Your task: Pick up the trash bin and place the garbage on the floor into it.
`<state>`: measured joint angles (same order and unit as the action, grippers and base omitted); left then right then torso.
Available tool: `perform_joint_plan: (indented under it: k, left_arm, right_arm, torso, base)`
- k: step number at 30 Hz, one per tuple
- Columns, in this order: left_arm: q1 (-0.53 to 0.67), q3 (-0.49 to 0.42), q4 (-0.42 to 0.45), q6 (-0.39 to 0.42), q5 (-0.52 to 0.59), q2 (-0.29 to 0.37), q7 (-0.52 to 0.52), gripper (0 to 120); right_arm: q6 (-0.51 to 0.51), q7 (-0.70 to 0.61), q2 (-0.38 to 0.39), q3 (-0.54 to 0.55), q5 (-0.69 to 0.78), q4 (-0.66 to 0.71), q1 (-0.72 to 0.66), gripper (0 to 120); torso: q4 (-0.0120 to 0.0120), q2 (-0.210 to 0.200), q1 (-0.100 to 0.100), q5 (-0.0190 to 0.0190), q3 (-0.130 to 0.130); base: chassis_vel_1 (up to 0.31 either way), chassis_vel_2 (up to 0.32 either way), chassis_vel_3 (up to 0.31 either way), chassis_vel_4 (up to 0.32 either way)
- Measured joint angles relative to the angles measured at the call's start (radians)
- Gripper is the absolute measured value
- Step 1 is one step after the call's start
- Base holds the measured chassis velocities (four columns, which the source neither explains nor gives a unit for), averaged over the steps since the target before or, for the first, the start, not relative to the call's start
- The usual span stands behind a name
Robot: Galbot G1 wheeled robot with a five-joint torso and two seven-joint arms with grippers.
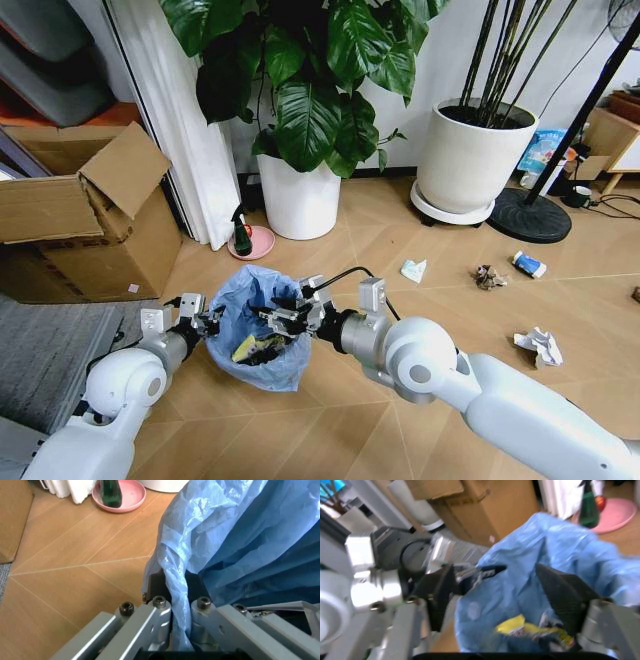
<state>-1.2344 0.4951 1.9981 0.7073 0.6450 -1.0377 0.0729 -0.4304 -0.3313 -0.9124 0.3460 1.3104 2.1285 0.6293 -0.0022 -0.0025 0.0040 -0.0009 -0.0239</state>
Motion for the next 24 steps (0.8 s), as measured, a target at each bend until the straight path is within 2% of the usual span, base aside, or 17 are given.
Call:
perform_joint_plan:
  k: [2, 6, 8, 10, 11, 13, 14, 19, 24]
  left_arm:
    - [0.0, 0.001, 0.001, 0.0, 0.0, 0.0, 0.0, 0]
    - [-0.003, 0.005, 0.002, -0.001, 0.001, -0.004, 0.001, 0]
    - [-0.003, 0.006, 0.003, -0.001, 0.001, -0.005, 0.001, 0]
    - [-0.008, 0.011, 0.005, -0.002, 0.001, -0.009, 0.001, 0]
    - [-0.008, 0.011, 0.005, -0.002, 0.001, -0.009, 0.001, 0]
    - [-0.014, 0.016, 0.01, -0.003, -0.001, -0.014, 0.001, 0]
    - [-0.014, 0.016, 0.01, -0.003, -0.001, -0.014, 0.001, 0]
    - [-0.024, 0.019, 0.021, -0.004, -0.008, -0.019, 0.0, 0]
    - [-0.028, 0.023, 0.024, -0.005, -0.017, -0.023, -0.003, 0]
  right_arm:
    - [0.003, -0.001, -0.001, -0.014, -0.007, -0.005, 0.002, 72]
    - [0.018, -0.006, -0.003, -0.113, -0.061, -0.03, 0.035, 90]
    - [0.021, -0.005, -0.002, -0.13, -0.075, -0.034, 0.044, 91]
    - [0.029, 0.005, 0.005, -0.196, -0.137, -0.045, 0.086, 99]
    - [0.029, 0.005, 0.005, -0.196, -0.137, -0.045, 0.086, 99]
    - [0.035, 0.045, 0.02, -0.3, -0.269, -0.065, 0.178, 100]
    - [0.035, 0.045, 0.02, -0.3, -0.269, -0.065, 0.178, 100]
    - [0.051, 0.118, 0.034, -0.527, -0.524, -0.092, 0.389, 100]
    - [0.054, 0.135, 0.038, -0.629, -0.58, -0.063, 0.475, 100]
  torso:
    - [0.0, 0.0, 0.0, 0.0, 0.0]
    - [0.0001, 0.0, 0.0, 0.0001, 0.0]
    - [0.0, 0.0, 0.0, 0.0001, 0.0]
    - [0.0001, 0.0, 0.0, 0.0001, 0.0]
    - [0.0001, 0.0, 0.0, 0.0001, 0.0]
    - [0.0001, 0.0, 0.0, 0.0, 0.0]
    - [0.0001, 0.0, 0.0, 0.0, 0.0]
    - [-0.0003, 0.0, 0.0, 0.0005, 0.0]
    - [-0.0002, 0.0, 0.0, 0.0001, 0.0]
  base:
    - [0.0, 0.0, 0.0, 0.0]
    - [0.0, 0.0, 0.0, 0.0]
    - [0.0, 0.0, 0.0, 0.0]
    - [0.0, 0.0, 0.0, 0.0]
    - [0.0, 0.0, 0.0, 0.0]
    - [0.0, 0.0, 0.0, 0.0]
    - [0.0, 0.0, 0.0, 0.0]
    - [0.0, 0.0, 0.0, 0.0]
    - [0.0, 0.0, 0.0, 0.0]
